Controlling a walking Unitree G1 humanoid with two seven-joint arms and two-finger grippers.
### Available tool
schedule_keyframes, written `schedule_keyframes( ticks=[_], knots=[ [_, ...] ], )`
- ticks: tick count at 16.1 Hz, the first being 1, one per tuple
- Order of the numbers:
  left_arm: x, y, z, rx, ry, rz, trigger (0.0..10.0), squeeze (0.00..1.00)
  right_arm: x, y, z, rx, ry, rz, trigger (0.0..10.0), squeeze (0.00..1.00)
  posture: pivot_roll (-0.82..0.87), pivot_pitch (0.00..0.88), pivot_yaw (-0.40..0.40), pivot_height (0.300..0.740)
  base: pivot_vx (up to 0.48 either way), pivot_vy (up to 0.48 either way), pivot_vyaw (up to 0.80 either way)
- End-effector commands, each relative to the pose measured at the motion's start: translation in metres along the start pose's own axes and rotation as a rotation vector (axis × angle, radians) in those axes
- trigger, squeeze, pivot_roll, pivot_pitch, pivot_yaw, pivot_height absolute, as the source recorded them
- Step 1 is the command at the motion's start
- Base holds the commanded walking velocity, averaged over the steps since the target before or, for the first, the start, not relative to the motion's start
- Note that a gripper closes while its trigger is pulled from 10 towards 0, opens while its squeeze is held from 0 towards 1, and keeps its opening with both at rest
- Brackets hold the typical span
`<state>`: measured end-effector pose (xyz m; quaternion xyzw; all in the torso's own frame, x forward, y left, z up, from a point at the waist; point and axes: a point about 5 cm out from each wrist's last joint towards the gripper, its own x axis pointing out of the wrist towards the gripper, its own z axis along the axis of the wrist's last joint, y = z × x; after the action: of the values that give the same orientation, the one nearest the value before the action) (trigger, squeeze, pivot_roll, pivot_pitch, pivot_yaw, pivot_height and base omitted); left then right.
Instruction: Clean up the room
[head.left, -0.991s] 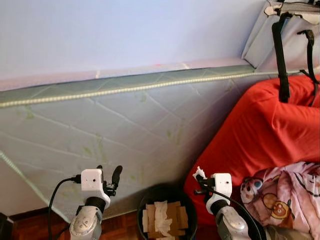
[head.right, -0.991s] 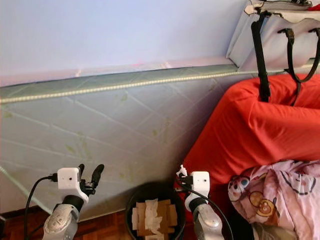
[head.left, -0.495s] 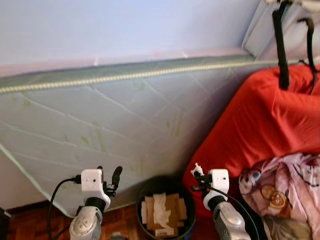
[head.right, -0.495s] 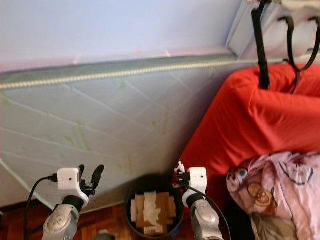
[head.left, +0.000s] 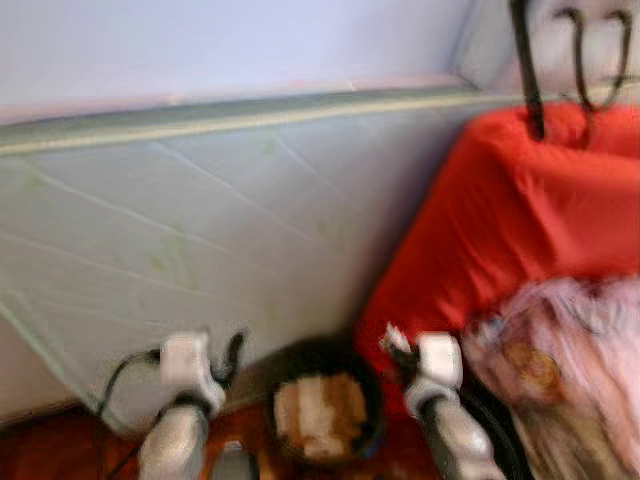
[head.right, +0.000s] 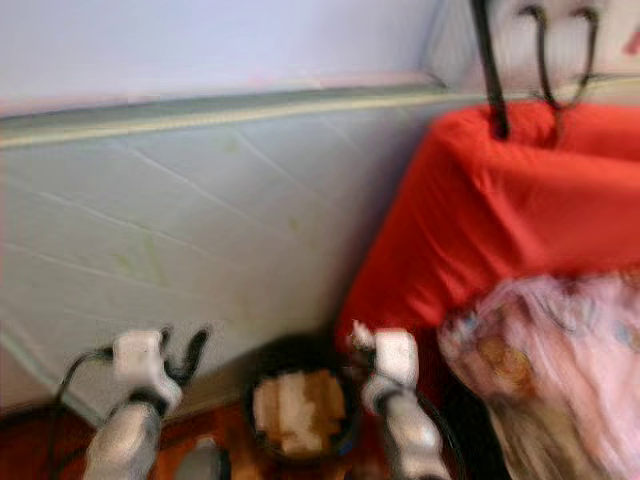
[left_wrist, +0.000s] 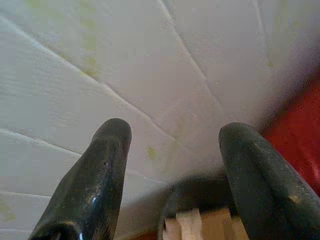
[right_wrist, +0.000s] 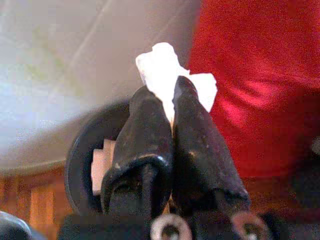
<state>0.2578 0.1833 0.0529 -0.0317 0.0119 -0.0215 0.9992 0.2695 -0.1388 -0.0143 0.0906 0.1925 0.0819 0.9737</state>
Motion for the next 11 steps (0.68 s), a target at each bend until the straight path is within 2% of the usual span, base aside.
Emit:
schedule_keyframes(
  ticks=[1, 3, 9, 11],
  knots=[
    [-0.008, 0.004, -0.012, -0.013, 0.056, 0.020, 10.0, 0.00, 0.003, 0.003, 0.003, 0.004, 0.007, 0.010, 10.0, 0.00, 0.09, 0.057, -0.095, 0.647, 0.000, 0.000, 0.00],
    [-0.008, 0.004, -0.011, -0.013, 0.057, 0.018, 10.0, 0.00, 0.003, 0.004, 0.004, 0.014, -0.014, 0.014, 10.0, 0.00, 0.09, 0.057, -0.094, 0.637, 0.000, 0.000, 0.00],
    [-0.008, 0.003, -0.010, -0.014, 0.053, 0.011, 10.0, 0.00, 0.008, 0.012, 0.002, -0.006, 0.041, 0.053, 10.0, 0.00, 0.10, 0.046, -0.088, 0.637, 0.000, 0.000, 0.00],
    [-0.008, 0.003, -0.009, -0.013, 0.054, 0.010, 10.0, 0.00, 0.009, 0.014, 0.004, 0.000, 0.028, 0.059, 10.0, 0.00, 0.10, 0.042, -0.086, 0.617, 0.000, 0.000, 0.00]
  ],
)
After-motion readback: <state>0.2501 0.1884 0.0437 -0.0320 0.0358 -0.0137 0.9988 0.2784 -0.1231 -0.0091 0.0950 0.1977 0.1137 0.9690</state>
